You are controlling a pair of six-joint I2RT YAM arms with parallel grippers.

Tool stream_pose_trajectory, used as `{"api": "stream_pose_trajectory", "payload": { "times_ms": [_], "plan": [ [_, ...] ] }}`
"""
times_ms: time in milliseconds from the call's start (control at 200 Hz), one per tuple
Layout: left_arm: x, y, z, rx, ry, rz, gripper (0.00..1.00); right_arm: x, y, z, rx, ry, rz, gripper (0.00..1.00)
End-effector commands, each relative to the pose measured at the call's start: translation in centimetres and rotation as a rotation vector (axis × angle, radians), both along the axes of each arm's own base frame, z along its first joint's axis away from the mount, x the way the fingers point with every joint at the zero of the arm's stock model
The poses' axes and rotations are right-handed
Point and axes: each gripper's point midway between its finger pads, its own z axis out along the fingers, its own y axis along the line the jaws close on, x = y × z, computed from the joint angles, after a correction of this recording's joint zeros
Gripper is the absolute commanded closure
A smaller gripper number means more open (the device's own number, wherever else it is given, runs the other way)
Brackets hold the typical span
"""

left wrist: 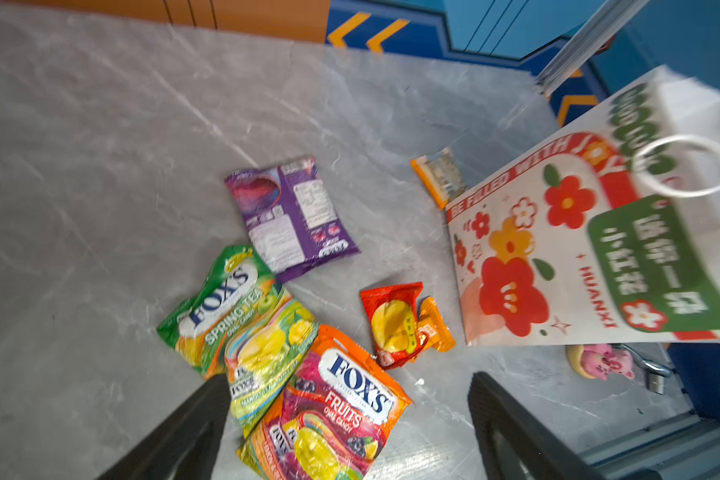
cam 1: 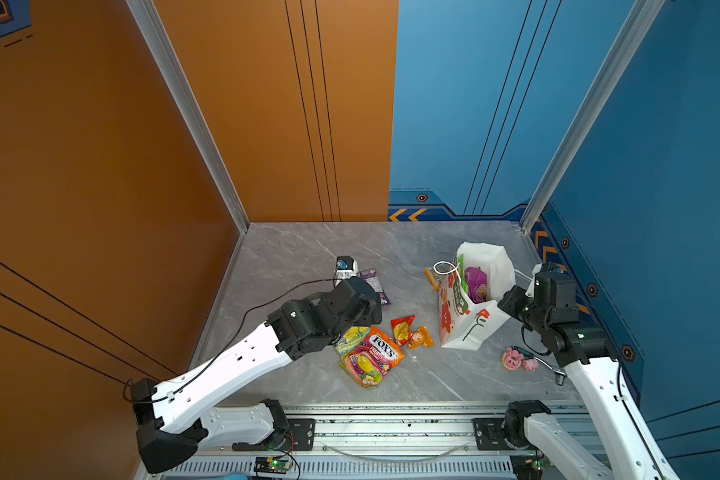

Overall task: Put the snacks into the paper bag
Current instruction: 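Withdraw the left gripper from the white bag toward the Fox's candy bags, then lower the left gripper onto the orange Fox's Fruits bag and grasp it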

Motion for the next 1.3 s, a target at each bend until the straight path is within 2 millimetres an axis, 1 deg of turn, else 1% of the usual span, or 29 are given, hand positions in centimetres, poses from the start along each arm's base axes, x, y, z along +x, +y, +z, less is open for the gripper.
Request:
{"api": "stream_pose_trajectory", "payload": {
  "times_ms": [0, 105, 165, 200, 240, 255, 265, 340, 400, 481, 551, 576, 671, 811, 901, 1061, 1171, 1246, 1297],
  "plan": [
    [-1.2, 0.3, -4.8, 0.038, 0.133, 0.080, 0.10, -0.7, -0.2, -1.6, -0.014, 0.039, 0.006, 1.00],
    [-1.6, -0.7, -8.2, 0.081, 0.208, 0.118, 0.10, -0.8, -0.1, -2.2, -0.008, 0.038, 0.010, 1.00],
    [-1.9, -2.1, -9.7, 0.111, 0.238, 0.115, 0.10, -0.8, -0.1, -2.6, -0.006, 0.038, 0.011, 1.00],
    [-1.9, -3.1, -10.7, 0.132, 0.262, 0.109, 0.12, -0.8, 0.0, -2.7, -0.006, 0.037, 0.013, 1.00],
    [-2.0, -4.3, -11.7, 0.151, 0.292, 0.098, 0.13, -0.7, 0.0, -2.7, -0.010, 0.033, 0.017, 1.00],
    [-2.1, -4.7, -12.0, 0.159, 0.301, 0.092, 0.16, -0.8, 0.0, -2.8, -0.015, 0.032, 0.018, 1.00],
    [-2.1, -5.0, -12.0, 0.157, 0.304, 0.090, 0.17, -0.7, 0.0, -2.7, -0.018, 0.030, 0.019, 1.00],
    [-2.2, -6.7, -13.7, 0.206, 0.342, 0.083, 0.16, -0.8, 0.1, -2.7, -0.045, 0.025, 0.024, 1.00],
    [-2.2, -7.7, -14.6, 0.225, 0.359, 0.080, 0.16, -0.8, 0.1, -2.7, -0.064, 0.023, 0.027, 1.00],
    [-2.3, -8.6, -16.2, 0.252, 0.395, 0.080, 0.16, -0.9, 0.3, -2.7, -0.078, 0.021, 0.037, 1.00],
    [-2.2, -8.9, -17.6, 0.287, 0.423, 0.083, 0.16, -1.0, 0.5, -2.8, -0.088, 0.020, 0.045, 1.00],
    [-2.2, -9.1, -18.1, 0.299, 0.433, 0.078, 0.18, -1.0, 0.6, -2.8, -0.090, 0.019, 0.046, 1.00],
    [-2.2, -9.0, -19.8, 0.366, 0.478, 0.079, 0.20, -1.1, 0.8, -3.1, -0.099, 0.020, 0.055, 1.00],
    [-2.5, -8.0, -21.9, 0.438, 0.524, 0.099, 0.23, -1.2, 1.0, -3.2, -0.114, 0.020, 0.065, 1.00],
    [-2.6, -7.4, -22.5, 0.456, 0.535, 0.112, 0.28, -1.2, 1.0, -3.2, -0.120, 0.020, 0.064, 1.00],
    [-3.1, -6.3, -23.6, 0.490, 0.548, 0.131, 0.31, -1.1, 0.9, -3.1, -0.125, 0.018, 0.063, 1.00],
    [-3.4, -5.8, -24.2, 0.512, 0.556, 0.141, 0.37, -1.1, 0.9, -3.1, -0.125, 0.018, 0.063, 1.00],
    [-3.5, -5.8, -24.3, 0.517, 0.549, 0.140, 0.47, -1.1, 0.9, -3.1, -0.124, 0.018, 0.060, 1.00],
    [-3.6, -5.8, -24.2, 0.521, 0.541, 0.140, 0.51, -1.2, 1.0, -3.1, -0.122, 0.020, 0.064, 1.00]
  ]
}}
